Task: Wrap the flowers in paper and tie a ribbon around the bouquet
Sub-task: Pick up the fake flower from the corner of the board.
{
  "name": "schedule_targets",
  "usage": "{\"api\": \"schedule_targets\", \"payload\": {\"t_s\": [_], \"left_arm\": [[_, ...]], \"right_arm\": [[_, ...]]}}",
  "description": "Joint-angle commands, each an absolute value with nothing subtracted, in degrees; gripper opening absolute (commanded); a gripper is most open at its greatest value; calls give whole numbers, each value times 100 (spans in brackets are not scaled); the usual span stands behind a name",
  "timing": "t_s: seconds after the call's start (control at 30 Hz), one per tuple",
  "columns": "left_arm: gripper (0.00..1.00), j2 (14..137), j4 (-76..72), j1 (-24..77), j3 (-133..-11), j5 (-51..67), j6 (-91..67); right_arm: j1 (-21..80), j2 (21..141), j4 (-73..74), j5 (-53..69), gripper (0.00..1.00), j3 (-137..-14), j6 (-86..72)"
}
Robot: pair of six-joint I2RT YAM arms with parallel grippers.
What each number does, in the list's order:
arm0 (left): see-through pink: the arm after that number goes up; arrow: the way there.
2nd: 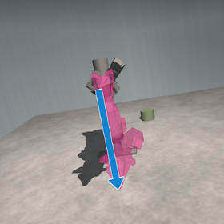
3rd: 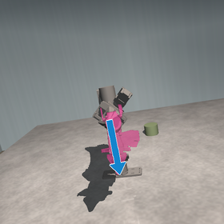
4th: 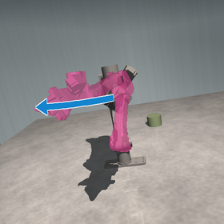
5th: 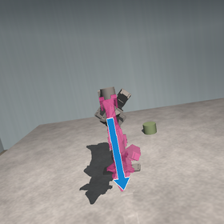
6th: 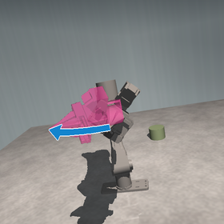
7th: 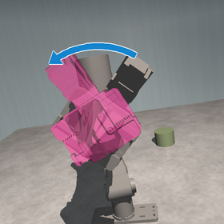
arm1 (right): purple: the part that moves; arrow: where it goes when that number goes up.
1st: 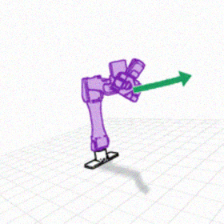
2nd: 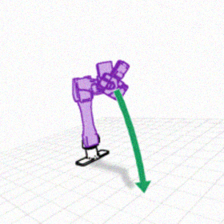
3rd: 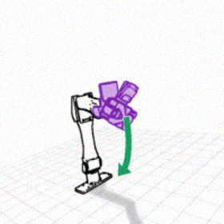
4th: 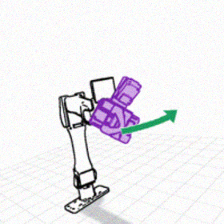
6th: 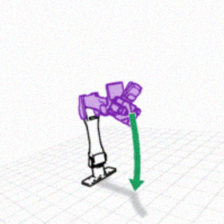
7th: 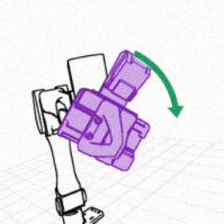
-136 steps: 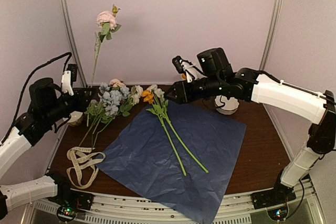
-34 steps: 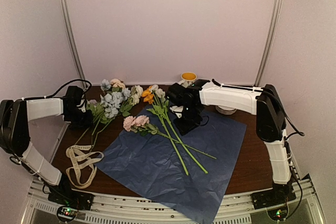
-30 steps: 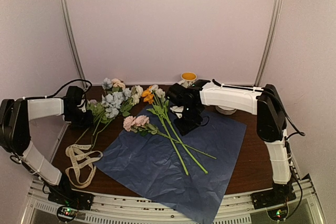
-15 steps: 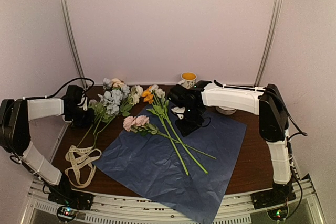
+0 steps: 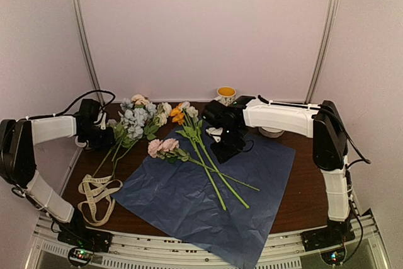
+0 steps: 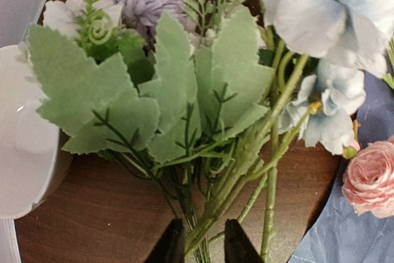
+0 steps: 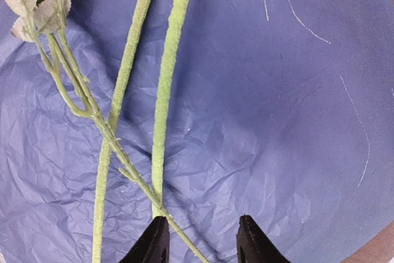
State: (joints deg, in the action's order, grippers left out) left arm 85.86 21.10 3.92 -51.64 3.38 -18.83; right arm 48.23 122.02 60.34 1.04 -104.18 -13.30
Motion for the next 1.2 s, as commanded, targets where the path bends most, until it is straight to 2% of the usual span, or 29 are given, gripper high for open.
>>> {"api": "schedule_targets", "payload": {"t_s": [0.0, 0.1, 0.3, 0.37, 0.5, 0.57, 0.97, 1.17], "left_arm": [[31, 8965, 2267, 415, -5624, 209, -1575], [34, 9131, 2277, 443, -5710, 193, -1460], [33, 9473, 2276, 481, -5879, 120, -1380], [27, 9591, 2276, 506, -5963, 117, -1371], [5, 9535, 2289, 589, -6005, 53, -1362], [0, 9435, 2285, 629, -5979, 10, -1362], [0, 8492, 2250, 661, -5774, -265, -1386], [0, 7431, 1920, 1370, -5496, -1753, -722]], "right_arm": [[4808, 11958, 5994, 34, 40, -10323, -1301], [4812, 11945, 5992, 39, 40, -10281, -1292], [4814, 11925, 5962, 52, 40, -10207, -1288], [4813, 11927, 5963, 68, 40, -10194, -1283], [4811, 11903, 5982, 51, 39, -10168, -1275], [4811, 11888, 5969, 36, 39, -10144, -1273], [4808, 11811, 6017, 0, 40, -10171, -1288], [4808, 11726, 5981, -22, 40, -10081, -1300]]}}
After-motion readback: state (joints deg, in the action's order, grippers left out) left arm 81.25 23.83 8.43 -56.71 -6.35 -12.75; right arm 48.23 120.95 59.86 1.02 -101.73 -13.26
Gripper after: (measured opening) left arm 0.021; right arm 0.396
